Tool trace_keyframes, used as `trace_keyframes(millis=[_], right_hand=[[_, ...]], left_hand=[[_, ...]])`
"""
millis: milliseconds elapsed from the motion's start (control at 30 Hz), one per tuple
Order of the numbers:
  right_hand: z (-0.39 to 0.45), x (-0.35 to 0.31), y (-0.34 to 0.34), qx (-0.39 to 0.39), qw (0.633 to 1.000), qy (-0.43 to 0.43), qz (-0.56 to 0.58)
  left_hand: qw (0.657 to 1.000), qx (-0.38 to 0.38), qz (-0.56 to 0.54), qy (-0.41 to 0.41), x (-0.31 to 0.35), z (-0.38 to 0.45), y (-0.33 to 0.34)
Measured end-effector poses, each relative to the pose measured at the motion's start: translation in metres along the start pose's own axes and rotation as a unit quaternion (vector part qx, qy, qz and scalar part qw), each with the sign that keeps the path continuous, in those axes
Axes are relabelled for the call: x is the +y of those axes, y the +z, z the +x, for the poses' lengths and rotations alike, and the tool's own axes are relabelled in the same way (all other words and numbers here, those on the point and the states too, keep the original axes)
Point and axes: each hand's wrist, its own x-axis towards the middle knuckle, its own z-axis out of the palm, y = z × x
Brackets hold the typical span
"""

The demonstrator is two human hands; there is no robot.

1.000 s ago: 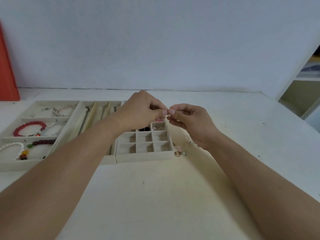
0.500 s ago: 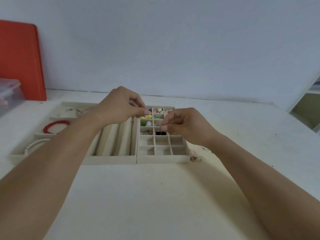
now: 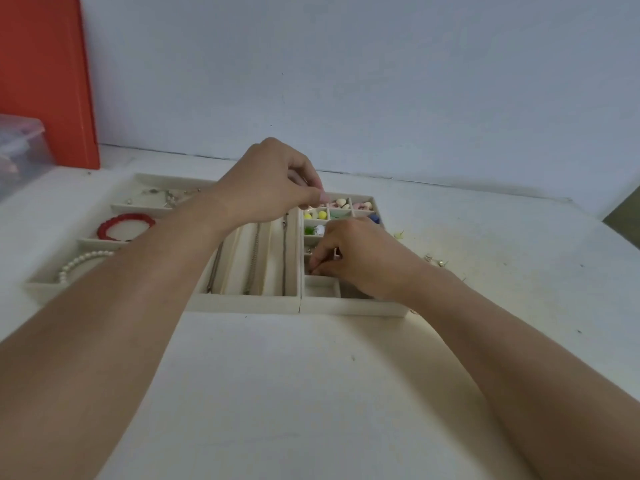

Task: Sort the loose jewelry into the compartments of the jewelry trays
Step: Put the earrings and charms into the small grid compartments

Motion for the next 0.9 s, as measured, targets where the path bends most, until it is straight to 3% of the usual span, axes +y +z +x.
trace_keyframes(millis=[200, 500, 900], right_hand=[[0.001, 0.0, 0.005, 0.035, 0.997, 0.062, 0.0], [-0.002, 0.001, -0.001, 0.003, 0.994, 0.104, 0.024], [-0.002, -0.003, 0.008, 0.086, 0.988, 0.126, 0.034]], left_hand=[[1.0, -0.003, -0.003, 0.001, 0.003, 0.0, 0.002], [1.0, -0.018, 0.007, 0.0, 0.003, -0.001, 0.002], [0.997, -0.072, -0.001, -0.014, 0.004, -0.004, 0.001]])
